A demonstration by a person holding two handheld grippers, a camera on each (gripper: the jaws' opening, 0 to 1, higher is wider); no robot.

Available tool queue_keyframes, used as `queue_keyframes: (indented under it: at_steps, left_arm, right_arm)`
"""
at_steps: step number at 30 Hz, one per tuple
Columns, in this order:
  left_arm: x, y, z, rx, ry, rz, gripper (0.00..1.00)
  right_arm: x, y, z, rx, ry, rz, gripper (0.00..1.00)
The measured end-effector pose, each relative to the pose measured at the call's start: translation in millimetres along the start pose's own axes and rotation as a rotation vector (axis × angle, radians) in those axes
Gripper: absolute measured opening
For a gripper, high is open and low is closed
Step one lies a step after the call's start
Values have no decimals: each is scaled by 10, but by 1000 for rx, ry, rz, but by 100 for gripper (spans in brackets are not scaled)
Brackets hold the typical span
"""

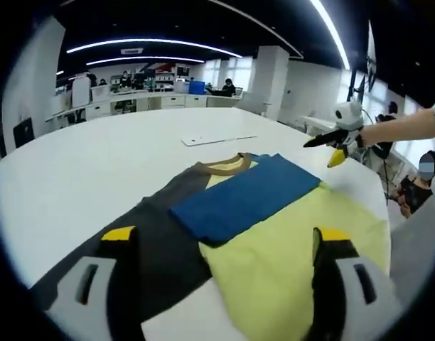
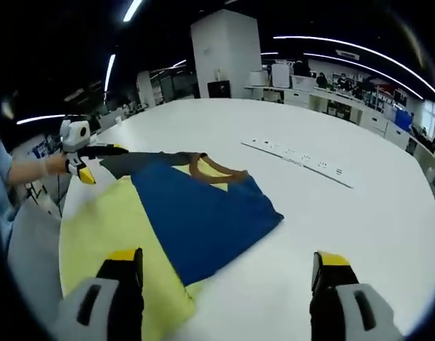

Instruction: Fold the garment on the visible template until the final outline fits inside the template.

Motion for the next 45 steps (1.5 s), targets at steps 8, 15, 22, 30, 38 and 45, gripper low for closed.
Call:
queue_keyframes:
  at_steps: [8, 15, 22, 30, 38, 45]
  left_arm:
    - [-56, -24, -182, 12, -15, -3, 97]
    - [-175, 45, -369, 2, -42, -14, 96]
    - [-359, 189, -561, -25, -90, -36, 92]
    - [-656, 378, -766, -35, -177, -134, 88]
    - [-846, 505, -919, -52, -224, -151, 85]
    - [-1127, 628, -1062, -55, -337, -195, 76]
  right_arm:
    - [-160, 9, -188, 51, 11, 11, 100]
    - [-376, 30, -373, 118, 16, 21, 100]
    - [-516, 135, -474, 137, 20, 32, 100]
    - [-644, 238, -600, 150, 17, 44, 100]
    - [-684, 395, -724, 158, 29, 78, 100]
    - [-722, 480, -705, 150, 27, 95, 99]
Point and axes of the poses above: the point that each gripper's makers call its tool centre point, and the gripper's own axes: z roughly forward along the fingers, x roughly to its right, y roughly out of its underside, the point moved 1 cm from there along -z, roughly backward along the fingers, and after that the axes turned 11 degrees about -y, right-handed, at the moved point
